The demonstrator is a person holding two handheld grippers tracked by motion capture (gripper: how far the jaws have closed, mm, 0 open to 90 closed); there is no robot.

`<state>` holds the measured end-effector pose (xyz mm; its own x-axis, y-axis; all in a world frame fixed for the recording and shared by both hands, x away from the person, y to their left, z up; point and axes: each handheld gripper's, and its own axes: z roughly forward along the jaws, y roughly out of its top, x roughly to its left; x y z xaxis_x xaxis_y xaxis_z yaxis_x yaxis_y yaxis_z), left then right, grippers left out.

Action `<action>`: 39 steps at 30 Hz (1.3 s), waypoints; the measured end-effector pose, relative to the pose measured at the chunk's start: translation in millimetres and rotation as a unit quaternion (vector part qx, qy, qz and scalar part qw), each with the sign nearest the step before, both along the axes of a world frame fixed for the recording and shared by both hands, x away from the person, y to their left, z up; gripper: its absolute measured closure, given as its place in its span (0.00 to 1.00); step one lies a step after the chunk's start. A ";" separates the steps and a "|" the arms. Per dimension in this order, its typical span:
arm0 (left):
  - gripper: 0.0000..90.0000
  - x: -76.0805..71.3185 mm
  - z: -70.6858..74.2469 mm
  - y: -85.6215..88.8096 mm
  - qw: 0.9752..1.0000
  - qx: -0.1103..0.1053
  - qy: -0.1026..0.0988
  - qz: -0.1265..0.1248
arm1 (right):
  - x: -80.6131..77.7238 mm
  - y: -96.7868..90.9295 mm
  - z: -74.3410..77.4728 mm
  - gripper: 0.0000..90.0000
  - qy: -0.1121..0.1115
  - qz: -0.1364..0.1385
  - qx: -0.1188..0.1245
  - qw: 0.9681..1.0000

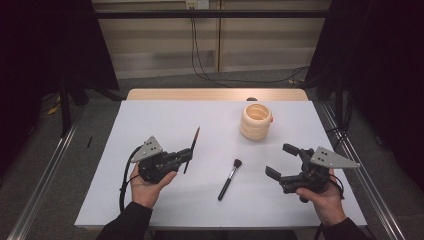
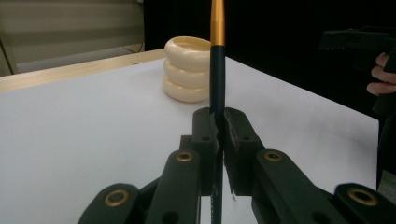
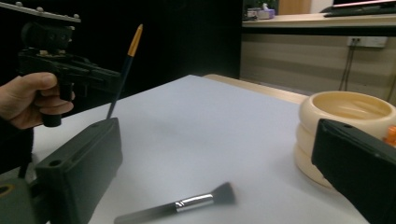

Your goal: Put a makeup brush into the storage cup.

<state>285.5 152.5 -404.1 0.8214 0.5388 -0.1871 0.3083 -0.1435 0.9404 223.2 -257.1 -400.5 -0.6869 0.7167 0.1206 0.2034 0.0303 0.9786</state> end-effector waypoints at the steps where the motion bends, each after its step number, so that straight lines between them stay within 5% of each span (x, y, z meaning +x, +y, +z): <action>1: 0.93 -0.4 0.3 -0.8 1.000 0.001 -0.001 -0.004 | 1.5 3.1 0.8 0.03 -0.002 0.009 0.002 1.000; 7: 0.93 -3.9 0.3 -9.0 1.000 0.011 -0.002 -0.008 | 6.8 18.0 3.8 0.05 -0.035 0.016 0.006 0.999; 20: 0.93 -5.9 1.6 -25.9 1.000 0.003 0.003 -0.023 | 22.8 48.9 3.3 0.04 0.007 0.060 -0.013 0.998; 30: 0.93 1.8 3.2 -38.1 0.999 0.002 0.004 -0.034 | 34.3 64.6 10.4 0.01 0.001 0.074 0.000 0.997; 39: 0.93 -1.9 0.1 -45.0 0.999 0.002 -0.001 -0.036 | 50.5 82.2 14.1 0.15 0.003 0.102 0.002 0.995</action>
